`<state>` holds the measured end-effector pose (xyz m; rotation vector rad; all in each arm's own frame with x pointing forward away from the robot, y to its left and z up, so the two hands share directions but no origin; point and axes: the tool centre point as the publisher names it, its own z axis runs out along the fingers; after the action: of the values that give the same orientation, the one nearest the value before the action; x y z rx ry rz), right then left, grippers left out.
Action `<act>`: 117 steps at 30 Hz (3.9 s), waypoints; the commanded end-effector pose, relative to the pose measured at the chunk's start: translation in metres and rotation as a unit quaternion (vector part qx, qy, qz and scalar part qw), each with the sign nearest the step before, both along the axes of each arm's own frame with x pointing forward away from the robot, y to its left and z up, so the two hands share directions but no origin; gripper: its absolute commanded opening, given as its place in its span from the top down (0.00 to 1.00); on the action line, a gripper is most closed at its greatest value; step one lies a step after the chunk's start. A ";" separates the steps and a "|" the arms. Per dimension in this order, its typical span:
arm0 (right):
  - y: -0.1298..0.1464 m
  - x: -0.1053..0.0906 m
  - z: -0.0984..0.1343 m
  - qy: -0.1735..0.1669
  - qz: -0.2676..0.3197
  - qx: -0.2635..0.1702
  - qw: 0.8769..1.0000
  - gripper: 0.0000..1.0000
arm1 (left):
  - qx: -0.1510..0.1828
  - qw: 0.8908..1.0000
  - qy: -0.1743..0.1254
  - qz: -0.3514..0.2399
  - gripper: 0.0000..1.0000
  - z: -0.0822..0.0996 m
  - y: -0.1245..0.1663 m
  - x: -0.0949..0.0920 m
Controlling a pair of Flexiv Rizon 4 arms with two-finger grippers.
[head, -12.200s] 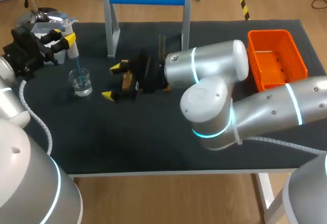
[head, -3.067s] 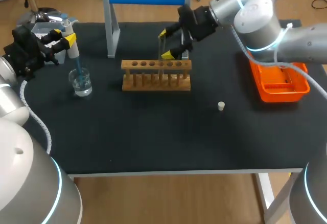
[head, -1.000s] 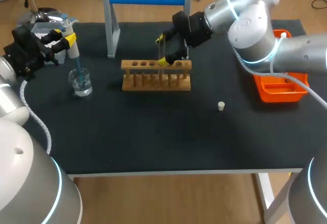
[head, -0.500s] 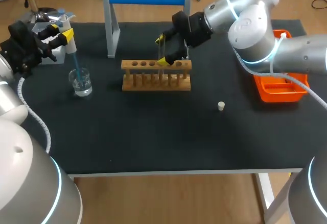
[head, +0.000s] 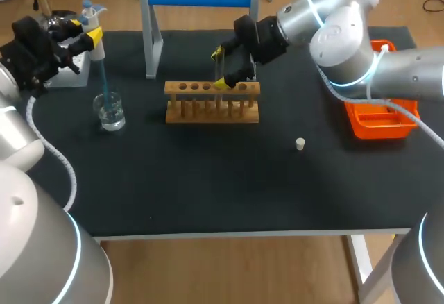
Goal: Invert the test tube, pick up the pipette, mount the tip to pipette, aspirate from beaker and dispense into the tube, eject the tip, return the pipette, and cap with the stopper.
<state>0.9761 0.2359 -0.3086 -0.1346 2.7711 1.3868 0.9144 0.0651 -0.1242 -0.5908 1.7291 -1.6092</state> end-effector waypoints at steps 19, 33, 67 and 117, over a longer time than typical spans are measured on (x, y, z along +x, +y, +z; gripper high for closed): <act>-0.001 0.000 0.001 0.001 0.001 -0.001 1.000 0.00 | -0.003 0.993 0.040 -0.111 1.00 0.107 -0.130 0.001; -0.001 0.000 0.001 0.001 0.001 -0.001 1.000 0.00 | 0.026 0.984 0.054 -0.166 1.00 0.139 -0.194 0.021; -0.001 0.000 0.001 0.001 0.001 -0.001 1.000 0.00 | -0.008 0.974 0.080 -0.214 1.00 0.145 -0.248 0.049; -0.001 0.000 0.001 0.001 0.001 -0.001 1.000 0.00 | -0.038 0.971 0.071 -0.225 1.00 0.118 -0.254 0.066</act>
<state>0.9761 0.2357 -0.3085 -0.1347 2.7711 1.3871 0.9777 -0.1888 -0.0044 -0.3761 2.0245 -1.9825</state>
